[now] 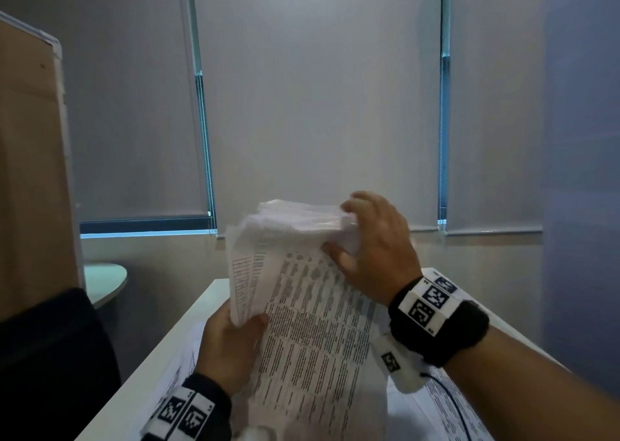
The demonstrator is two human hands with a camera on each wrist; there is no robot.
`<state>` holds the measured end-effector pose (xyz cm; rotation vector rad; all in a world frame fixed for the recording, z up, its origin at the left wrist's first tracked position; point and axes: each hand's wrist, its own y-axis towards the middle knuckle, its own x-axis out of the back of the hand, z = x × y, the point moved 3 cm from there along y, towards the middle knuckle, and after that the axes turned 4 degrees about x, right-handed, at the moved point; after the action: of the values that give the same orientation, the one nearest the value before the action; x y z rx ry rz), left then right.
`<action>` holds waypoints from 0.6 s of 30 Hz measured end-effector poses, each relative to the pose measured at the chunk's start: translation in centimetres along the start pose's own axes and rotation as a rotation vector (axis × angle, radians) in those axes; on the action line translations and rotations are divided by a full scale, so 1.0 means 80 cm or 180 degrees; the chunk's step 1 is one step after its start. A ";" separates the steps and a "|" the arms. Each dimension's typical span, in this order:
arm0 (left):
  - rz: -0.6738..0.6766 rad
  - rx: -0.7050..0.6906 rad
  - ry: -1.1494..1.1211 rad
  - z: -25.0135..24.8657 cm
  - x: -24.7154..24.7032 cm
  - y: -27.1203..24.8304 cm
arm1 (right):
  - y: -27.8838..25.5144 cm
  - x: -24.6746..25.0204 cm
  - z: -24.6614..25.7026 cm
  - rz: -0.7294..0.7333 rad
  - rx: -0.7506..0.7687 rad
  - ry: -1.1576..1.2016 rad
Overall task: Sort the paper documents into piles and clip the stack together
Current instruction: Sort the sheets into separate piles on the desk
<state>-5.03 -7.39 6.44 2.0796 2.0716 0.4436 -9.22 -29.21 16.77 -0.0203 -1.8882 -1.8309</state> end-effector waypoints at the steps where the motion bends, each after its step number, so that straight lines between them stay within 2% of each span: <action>1: -0.0110 0.0063 -0.0081 0.004 0.005 0.001 | -0.011 -0.003 -0.012 -0.0071 -0.0447 0.0040; 3: -0.0254 0.0194 -0.0246 0.013 0.014 0.004 | -0.038 -0.012 -0.031 -0.0105 -0.1360 0.0494; 5: -0.0304 0.0240 -0.0307 0.018 0.017 0.004 | -0.070 -0.033 -0.038 0.0134 -0.2201 0.1634; 7: -0.0277 0.0255 -0.0316 0.025 0.017 0.003 | -0.101 -0.064 -0.032 0.0478 -0.2793 0.2789; 9: -0.0298 0.0286 -0.0332 0.030 0.012 0.001 | -0.120 -0.085 -0.024 0.0513 -0.2884 0.2918; 11: -0.0381 0.0295 -0.0341 0.033 0.005 -0.001 | -0.121 -0.089 -0.011 0.0254 -0.2822 0.2726; 14: -0.0303 0.0035 -0.0371 0.025 -0.006 0.000 | -0.101 -0.080 0.007 0.0038 -0.2392 0.2647; 18: -0.0120 -0.0023 -0.0402 0.020 -0.011 0.003 | -0.090 -0.077 0.017 0.0234 -0.2018 0.2725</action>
<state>-4.25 -8.12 4.92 2.0054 2.0303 0.3054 -6.86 -26.58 7.87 0.4012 -0.6967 -1.8772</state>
